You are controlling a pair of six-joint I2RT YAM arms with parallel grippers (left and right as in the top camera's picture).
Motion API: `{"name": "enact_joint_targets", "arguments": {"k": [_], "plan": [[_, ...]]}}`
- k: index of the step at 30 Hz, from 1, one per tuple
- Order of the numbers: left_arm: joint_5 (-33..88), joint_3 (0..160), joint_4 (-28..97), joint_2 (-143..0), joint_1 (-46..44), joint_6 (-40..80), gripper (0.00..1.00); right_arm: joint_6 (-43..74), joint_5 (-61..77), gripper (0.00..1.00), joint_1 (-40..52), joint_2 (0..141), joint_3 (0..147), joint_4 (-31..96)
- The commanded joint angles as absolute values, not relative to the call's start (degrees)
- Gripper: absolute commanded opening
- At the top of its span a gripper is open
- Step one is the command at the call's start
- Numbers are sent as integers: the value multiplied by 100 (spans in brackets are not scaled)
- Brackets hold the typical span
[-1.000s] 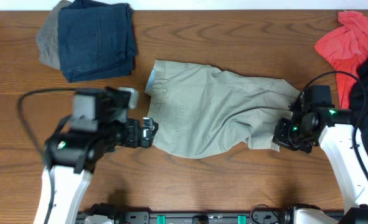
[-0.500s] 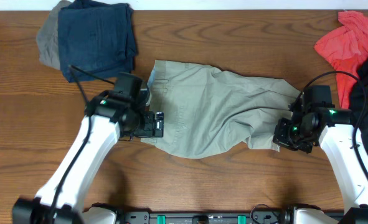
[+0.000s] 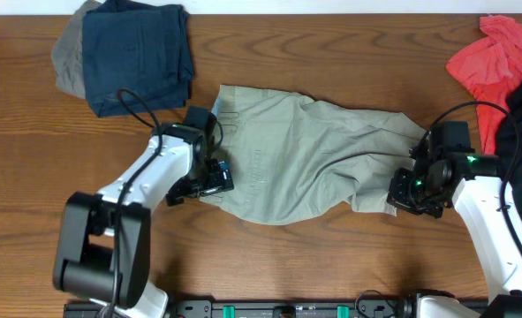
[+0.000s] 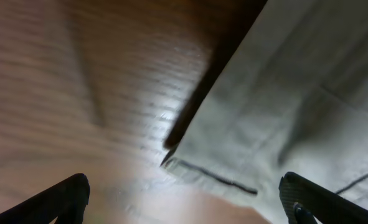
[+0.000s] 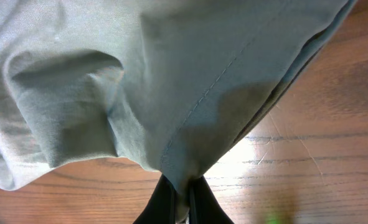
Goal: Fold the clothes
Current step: 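Reach the left gripper to the shorts' left waistband corner and grasp, then lift the shorts with both grippers and stretch them apart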
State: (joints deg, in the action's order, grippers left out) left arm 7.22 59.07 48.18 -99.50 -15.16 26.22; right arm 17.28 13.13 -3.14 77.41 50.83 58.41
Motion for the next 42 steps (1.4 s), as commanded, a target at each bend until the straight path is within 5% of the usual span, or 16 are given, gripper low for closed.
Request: {"name": "enact_joint_targets", "arguments": {"k": [1, 4, 10, 20, 22, 26, 42], "plan": [[860, 6012, 4733, -10156, -1527, 2753, 98, 1621, 1378, 2, -217, 7717, 5076, 5835], [860, 6012, 4698, -10304, -1525, 2755, 98, 1623, 1378, 2, -217, 7717, 5076, 5839], [858, 5935, 4582, -10385, -1525, 2753, 72, 1623, 1378, 2, -217, 7717, 5076, 5822], [1122, 5262, 3863, -10390, -1525, 2753, 70, 1621, 1378, 2, -217, 7717, 5076, 5830], [1114, 5083, 3715, -10390, -1525, 2751, 56, 1621, 1378, 2, -217, 7714, 5076, 5837], [1116, 5048, 3721, -10383, -1525, 2755, 6, 1623, 1378, 2, -217, 7717, 5076, 5874], [720, 6578, 6226, -8517, -1525, 2751, 6, 1664, 1350, 1, -416, 7693, 5854, 6300]]}}
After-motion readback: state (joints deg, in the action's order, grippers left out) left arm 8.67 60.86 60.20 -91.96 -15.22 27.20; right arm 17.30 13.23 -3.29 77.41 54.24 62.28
